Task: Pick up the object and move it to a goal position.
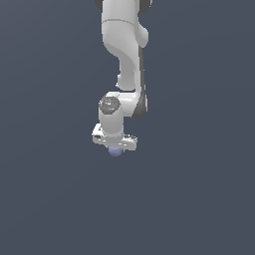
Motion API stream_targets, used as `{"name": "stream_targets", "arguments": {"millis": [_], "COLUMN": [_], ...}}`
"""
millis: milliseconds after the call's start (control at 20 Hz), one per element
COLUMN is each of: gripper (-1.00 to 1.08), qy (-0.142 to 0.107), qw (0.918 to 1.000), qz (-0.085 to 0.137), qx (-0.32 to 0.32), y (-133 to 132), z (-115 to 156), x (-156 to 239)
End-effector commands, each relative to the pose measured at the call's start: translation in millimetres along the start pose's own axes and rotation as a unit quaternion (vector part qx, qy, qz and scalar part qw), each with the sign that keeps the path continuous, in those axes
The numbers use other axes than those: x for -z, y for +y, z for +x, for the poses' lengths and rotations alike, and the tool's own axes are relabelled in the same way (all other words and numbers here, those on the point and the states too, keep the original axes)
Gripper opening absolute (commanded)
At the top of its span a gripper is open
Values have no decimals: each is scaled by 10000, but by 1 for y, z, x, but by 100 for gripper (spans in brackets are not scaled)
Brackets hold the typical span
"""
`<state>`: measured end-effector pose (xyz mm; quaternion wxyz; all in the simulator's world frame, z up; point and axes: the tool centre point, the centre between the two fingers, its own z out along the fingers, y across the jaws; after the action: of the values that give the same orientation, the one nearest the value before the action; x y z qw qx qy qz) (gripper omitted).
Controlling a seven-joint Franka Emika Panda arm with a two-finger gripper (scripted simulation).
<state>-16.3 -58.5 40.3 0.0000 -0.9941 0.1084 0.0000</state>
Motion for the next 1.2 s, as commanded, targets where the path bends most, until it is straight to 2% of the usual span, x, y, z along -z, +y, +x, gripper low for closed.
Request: {"name": "stream_targets", "arguments": {"millis": [0,500,1150], "gripper": [-100,-100,-100], "qy": [2,2,2], "qw": [10000,10000,10000], "qz": [1,1,-2], "qx": [0,0,-1], "y": [0,-3,-11], "z": [1,19,70], "x": [2,43,152]}}
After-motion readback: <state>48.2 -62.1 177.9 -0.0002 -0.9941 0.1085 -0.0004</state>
